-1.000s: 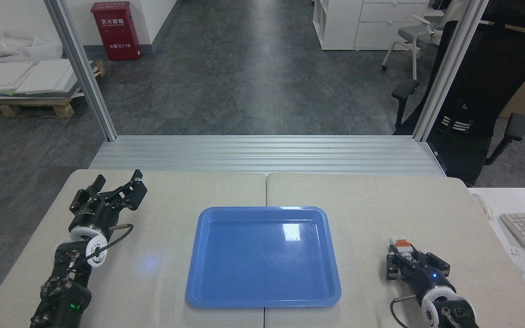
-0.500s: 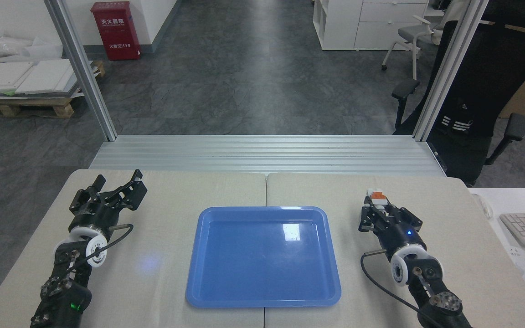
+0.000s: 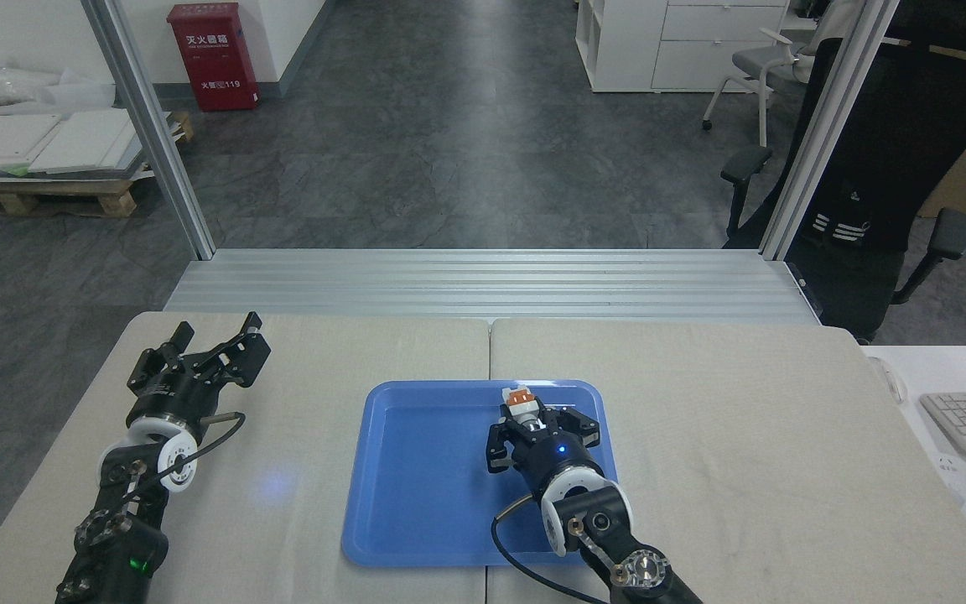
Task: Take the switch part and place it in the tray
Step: 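Carry the held switch part with the right gripper over the blue tray, then lower the switch part into the tray and open the right gripper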
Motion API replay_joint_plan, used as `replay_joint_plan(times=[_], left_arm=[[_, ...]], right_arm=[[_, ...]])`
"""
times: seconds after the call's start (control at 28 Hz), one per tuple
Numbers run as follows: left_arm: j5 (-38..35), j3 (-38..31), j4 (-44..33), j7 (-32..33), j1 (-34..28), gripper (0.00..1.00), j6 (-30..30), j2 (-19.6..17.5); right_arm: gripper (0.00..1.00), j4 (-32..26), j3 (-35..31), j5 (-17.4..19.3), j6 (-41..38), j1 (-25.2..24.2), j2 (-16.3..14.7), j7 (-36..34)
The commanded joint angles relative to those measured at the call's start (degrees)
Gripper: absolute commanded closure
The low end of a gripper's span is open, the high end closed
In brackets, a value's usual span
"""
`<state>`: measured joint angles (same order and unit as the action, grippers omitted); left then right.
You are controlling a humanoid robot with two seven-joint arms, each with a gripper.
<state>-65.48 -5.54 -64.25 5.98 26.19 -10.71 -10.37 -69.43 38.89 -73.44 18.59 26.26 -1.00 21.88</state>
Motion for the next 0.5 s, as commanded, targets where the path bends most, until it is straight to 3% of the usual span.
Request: replay_joint_plan(times=[0.0,0.18,0.21,0.36,0.39,0.46], left_arm=[[0.01,0.0,0.0,0.0,0.0,0.0,-0.01,0.0],[-0.08,0.0,0.0,0.0,0.0,0.0,-0.01,0.0],[0.0,0.0,0.0,0.0,0.0,0.0,-0.01,0.0],[-0.08,0.0,0.0,0.0,0.0,0.0,-0.1,0.0],[0.0,0.0,0.0,0.0,0.0,0.0,-0.01,0.0],[0.01,0.0,0.0,0.0,0.0,0.0,-0.1,0.0]], right_arm=[[0.76,3.5,1.01,-1.18,-0.22,-1.47,0.65,0.53],[0.69,3.95,1.1,-0.74,-0.31,-2.09,0.74,0.35],[0.61,3.86,1.1,-0.65,-0.31,-2.09,0.74,0.27],[0.08,3.42,0.39,-0.38,-0.22,-1.82,0.91,-0.35],[0.03,3.25,0.22,-0.3,-0.22,-1.74,0.91,-0.87],[0.01,3.16,-0.05,0.05,-0.31,-1.21,1.17,-2.89]])
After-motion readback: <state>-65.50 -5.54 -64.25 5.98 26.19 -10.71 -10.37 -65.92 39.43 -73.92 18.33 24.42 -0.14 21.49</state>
